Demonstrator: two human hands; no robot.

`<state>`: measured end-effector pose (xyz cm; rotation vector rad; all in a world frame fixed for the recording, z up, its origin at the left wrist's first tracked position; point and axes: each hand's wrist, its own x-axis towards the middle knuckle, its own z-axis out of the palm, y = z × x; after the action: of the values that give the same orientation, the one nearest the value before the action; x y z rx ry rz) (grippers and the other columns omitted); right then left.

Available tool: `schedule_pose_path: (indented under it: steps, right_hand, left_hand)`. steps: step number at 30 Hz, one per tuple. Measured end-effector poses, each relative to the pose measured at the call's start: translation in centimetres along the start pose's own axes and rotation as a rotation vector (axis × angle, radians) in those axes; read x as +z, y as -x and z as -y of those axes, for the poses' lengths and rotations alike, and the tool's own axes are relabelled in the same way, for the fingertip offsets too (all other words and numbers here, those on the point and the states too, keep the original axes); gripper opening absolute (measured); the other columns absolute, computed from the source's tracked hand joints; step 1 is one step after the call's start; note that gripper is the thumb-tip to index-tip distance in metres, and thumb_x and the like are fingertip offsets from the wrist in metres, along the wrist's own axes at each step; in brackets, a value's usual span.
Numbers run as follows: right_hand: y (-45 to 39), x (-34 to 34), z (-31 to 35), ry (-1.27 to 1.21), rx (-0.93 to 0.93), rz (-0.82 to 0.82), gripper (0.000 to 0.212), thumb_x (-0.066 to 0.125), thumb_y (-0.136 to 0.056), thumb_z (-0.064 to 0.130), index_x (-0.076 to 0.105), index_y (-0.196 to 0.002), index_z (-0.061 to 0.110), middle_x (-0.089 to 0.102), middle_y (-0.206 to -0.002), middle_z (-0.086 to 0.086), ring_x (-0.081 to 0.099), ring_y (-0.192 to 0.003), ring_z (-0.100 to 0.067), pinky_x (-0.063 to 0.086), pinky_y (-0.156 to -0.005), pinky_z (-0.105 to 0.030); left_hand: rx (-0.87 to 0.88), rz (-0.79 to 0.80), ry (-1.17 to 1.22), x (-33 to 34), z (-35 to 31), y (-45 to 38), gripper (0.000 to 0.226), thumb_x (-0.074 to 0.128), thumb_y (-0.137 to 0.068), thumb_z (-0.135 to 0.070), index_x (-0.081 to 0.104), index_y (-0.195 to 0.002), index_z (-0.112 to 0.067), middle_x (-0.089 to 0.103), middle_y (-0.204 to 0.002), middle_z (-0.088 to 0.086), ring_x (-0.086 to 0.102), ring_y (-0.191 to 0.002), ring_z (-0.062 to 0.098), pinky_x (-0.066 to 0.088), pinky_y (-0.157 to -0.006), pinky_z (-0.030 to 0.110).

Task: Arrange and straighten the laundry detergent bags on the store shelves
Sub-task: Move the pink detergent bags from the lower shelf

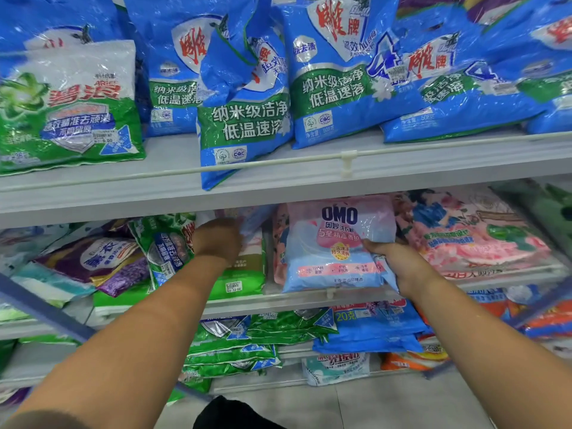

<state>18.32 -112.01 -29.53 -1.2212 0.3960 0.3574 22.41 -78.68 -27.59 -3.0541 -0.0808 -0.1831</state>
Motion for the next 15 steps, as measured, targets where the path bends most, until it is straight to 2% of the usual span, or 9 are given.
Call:
schedule_pose_path:
  steps: [2,4,6,8,9,11,13,15]
  right_hand:
    - [0.1,0.1,0.0,-0.006,0.005,0.004,0.017,0.061,-0.097,0.01,0.069,-0.104,-0.004,0.072,-0.108,-0.024,0.075,-0.08,-0.033,0.063,-0.061,-0.048]
    - [0.0,0.1,0.0,0.001,0.006,-0.006,0.016,0.061,-0.097,0.01,0.069,-0.102,-0.003,0.073,-0.107,-0.023,0.075,-0.08,-0.033,0.063,-0.061,-0.047]
    - [-0.2,-0.1,0.0,0.019,0.015,-0.016,0.018,0.063,-0.097,0.012,0.07,-0.104,-0.003,0.073,-0.108,-0.024,0.074,-0.087,-0.035,0.063,-0.066,-0.048]
    - [0.0,-0.1,0.1,0.037,0.035,-0.017,0.018,0.062,-0.097,0.014,0.072,-0.096,-0.001,0.075,-0.102,-0.022,0.075,-0.083,-0.034,0.063,-0.067,-0.048]
    - [0.0,-0.2,0.1,0.045,0.044,-0.023,0.019,0.062,-0.098,0.015,0.073,-0.093,-0.001,0.076,-0.1,-0.021,0.075,-0.08,-0.033,0.063,-0.066,-0.047]
    - [0.3,-0.1,0.2,0.056,0.055,-0.022,0.02,0.062,-0.097,0.015,0.073,-0.094,0.0,0.076,-0.101,-0.021,0.076,-0.081,-0.033,0.064,-0.067,-0.047]
    - [0.5,-0.1,0.4,0.074,0.06,-0.027,0.022,0.063,-0.096,0.017,0.072,-0.103,-0.002,0.075,-0.107,-0.021,0.075,-0.089,-0.035,0.063,-0.073,-0.047]
    - [0.7,-0.1,0.6,0.082,0.077,-0.032,0.029,0.064,-0.095,0.018,0.069,-0.113,-0.005,0.073,-0.111,-0.022,0.074,-0.094,-0.036,0.063,-0.075,-0.047]
  left_hand:
    - [0.032,-0.018,0.081,-0.6,0.2,0.2,0.035,0.048,-0.099,-0.046,0.064,-0.124,-0.028,0.068,-0.121,0.009,0.066,-0.106,0.032,0.049,-0.08,0.033]
    - [0.079,-0.06,0.143,-1.6,0.6,1.4,0.032,0.047,-0.1,-0.046,0.067,-0.116,-0.027,0.07,-0.117,0.008,0.067,-0.104,0.032,0.048,-0.078,0.033]
    - [0.167,-0.124,0.172,-2.3,1.5,3.4,0.024,0.053,-0.098,-0.043,0.068,-0.1,-0.025,0.071,-0.098,0.007,0.068,-0.089,0.031,0.046,-0.067,0.033]
    - [0.233,-0.22,0.213,-2.3,2.5,6.1,0.022,0.064,-0.092,-0.042,0.065,-0.083,-0.022,0.067,-0.074,0.004,0.065,-0.068,0.028,0.038,-0.053,0.028]
    - [0.227,-0.246,0.25,-2.0,3.0,7.4,0.023,0.07,-0.089,-0.04,0.064,-0.077,-0.021,0.063,-0.067,0.002,0.061,-0.061,0.027,0.035,-0.051,0.027]
    - [0.202,-0.234,0.346,-1.2,4.0,9.7,0.027,0.073,-0.087,-0.04,0.061,-0.07,-0.022,0.053,-0.061,-0.005,0.053,-0.059,0.023,0.038,-0.051,0.028]
    - [0.151,-0.242,0.445,-0.2,4.5,11.7,0.026,0.074,-0.086,-0.036,0.061,-0.071,-0.02,0.047,-0.066,-0.009,0.049,-0.065,0.02,0.042,-0.056,0.032]
    - [0.055,-0.264,0.475,0.4,4.4,12.9,0.024,0.082,-0.082,-0.028,0.063,-0.071,-0.017,0.047,-0.067,-0.007,0.049,-0.067,0.022,0.04,-0.057,0.032]
